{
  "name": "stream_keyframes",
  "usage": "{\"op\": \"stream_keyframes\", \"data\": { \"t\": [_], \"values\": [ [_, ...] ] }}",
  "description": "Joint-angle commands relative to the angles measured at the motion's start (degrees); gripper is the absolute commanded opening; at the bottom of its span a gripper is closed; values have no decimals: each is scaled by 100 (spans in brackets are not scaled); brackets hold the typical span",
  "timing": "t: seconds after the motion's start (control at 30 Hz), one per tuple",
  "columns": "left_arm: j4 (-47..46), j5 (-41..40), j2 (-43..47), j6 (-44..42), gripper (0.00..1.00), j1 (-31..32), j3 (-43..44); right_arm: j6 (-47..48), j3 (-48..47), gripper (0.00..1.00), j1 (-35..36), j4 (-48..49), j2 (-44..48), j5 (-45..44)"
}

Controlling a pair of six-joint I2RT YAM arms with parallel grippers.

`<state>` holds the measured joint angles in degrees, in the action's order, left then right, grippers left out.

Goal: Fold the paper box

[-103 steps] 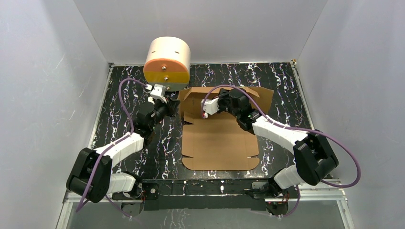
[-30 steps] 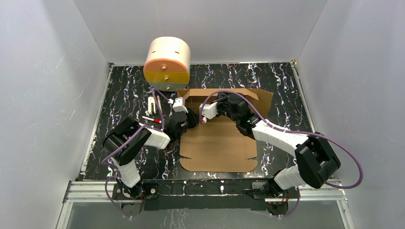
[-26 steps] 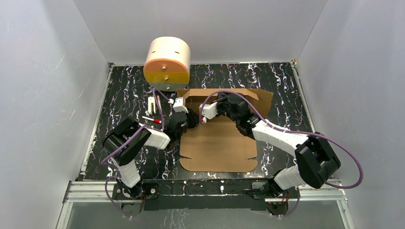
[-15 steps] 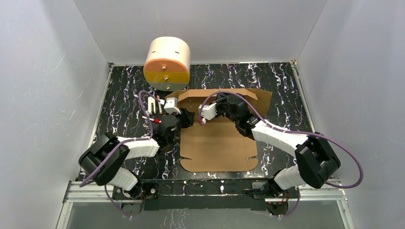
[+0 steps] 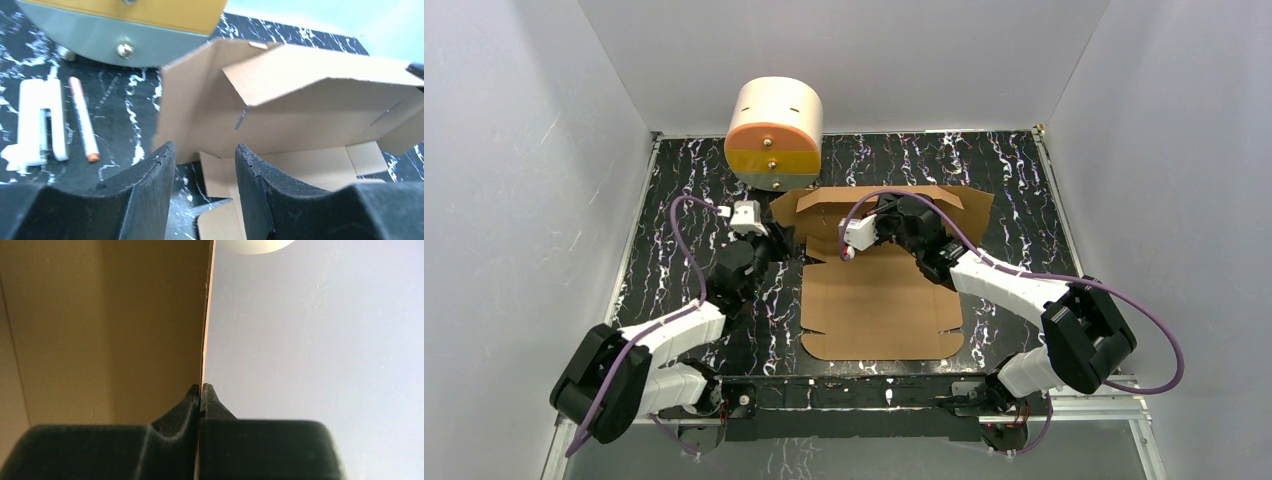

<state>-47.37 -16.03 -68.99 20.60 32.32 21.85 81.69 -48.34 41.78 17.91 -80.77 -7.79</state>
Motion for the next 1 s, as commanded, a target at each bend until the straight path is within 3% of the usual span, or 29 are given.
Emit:
{"op": "stream_keyframes", "data": {
  "t": [0.0, 0.23, 0.43, 0.63, 0.83, 0.97],
  "values": [
    [18, 293, 525, -358, 45, -310, -184, 72, -272, 2, 50, -109, -26, -13],
    [6, 351, 437, -809, 47, -726, -264, 65, -256, 2, 48, -223, -6, 93],
    [-201, 1286, -36, -1084, 50, -1154, -51, 91, -246, 2, 49, -260, -43, 89],
    [-269, 2605, -652, -969, 46, -1627, 380, 84, -276, 2, 49, -318, -76, 143],
    [-299, 3049, -810, -1153, 30, -1746, 505, 84, -324, 2, 50, -323, -148, 164],
    [-290, 3270, -916, -1313, 11, -1746, 531, 89, -367, 2, 49, -323, -168, 154]
  ]
}}
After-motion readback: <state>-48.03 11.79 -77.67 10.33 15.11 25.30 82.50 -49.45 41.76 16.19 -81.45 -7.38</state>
